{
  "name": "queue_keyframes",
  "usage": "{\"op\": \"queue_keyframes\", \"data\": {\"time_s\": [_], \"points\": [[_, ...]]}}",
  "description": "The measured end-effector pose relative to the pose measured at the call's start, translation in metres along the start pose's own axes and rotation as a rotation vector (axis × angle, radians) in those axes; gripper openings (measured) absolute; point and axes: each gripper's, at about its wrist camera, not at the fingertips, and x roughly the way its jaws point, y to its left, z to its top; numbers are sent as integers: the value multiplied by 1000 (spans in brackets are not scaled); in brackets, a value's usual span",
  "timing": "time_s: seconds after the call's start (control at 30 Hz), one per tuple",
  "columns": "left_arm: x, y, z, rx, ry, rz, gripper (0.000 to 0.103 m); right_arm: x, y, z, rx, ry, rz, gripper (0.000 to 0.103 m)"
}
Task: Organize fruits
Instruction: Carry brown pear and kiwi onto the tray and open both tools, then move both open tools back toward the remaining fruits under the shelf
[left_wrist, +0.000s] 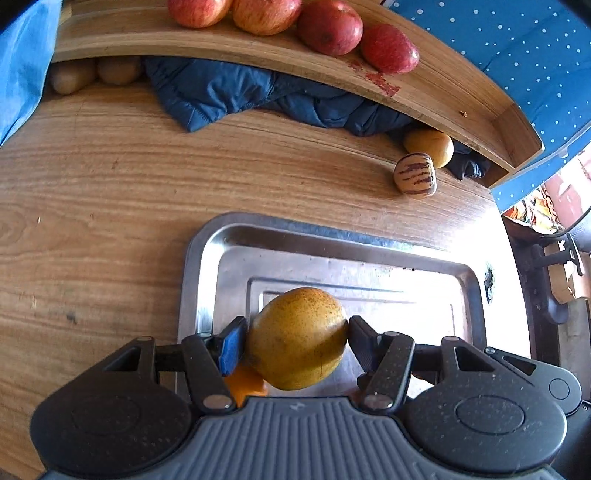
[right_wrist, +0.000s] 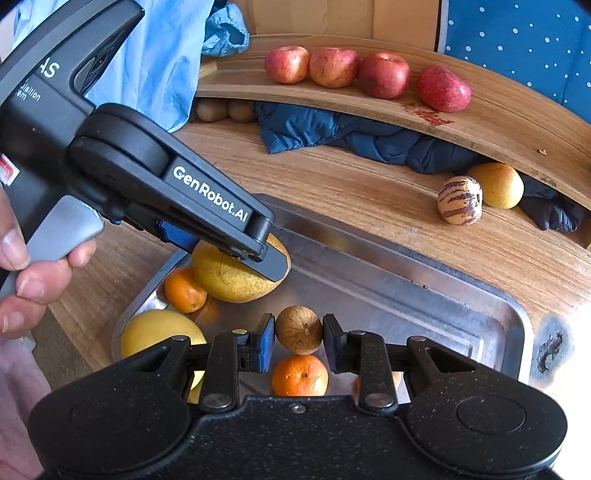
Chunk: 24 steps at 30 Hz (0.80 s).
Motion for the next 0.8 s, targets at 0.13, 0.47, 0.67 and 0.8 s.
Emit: {"op": "queue_keyframes", "data": {"time_s": [0.13, 0.47, 0.67, 0.8], "points": [[-3, 0, -6, -3, -6, 11, 62, -4, 3, -2, -13, 0, 0, 30], [-25, 0, -16, -28, -69, 11, 76, -21, 7, -9, 4, -27, -29, 48], [-43, 2, -27, -37, -110, 30, 94, -38, 10, -20, 19, -60, -61, 74], [-54, 4, -39, -23, -121, 52, 102, -50, 10, -31, 46, -83, -87, 89]]}}
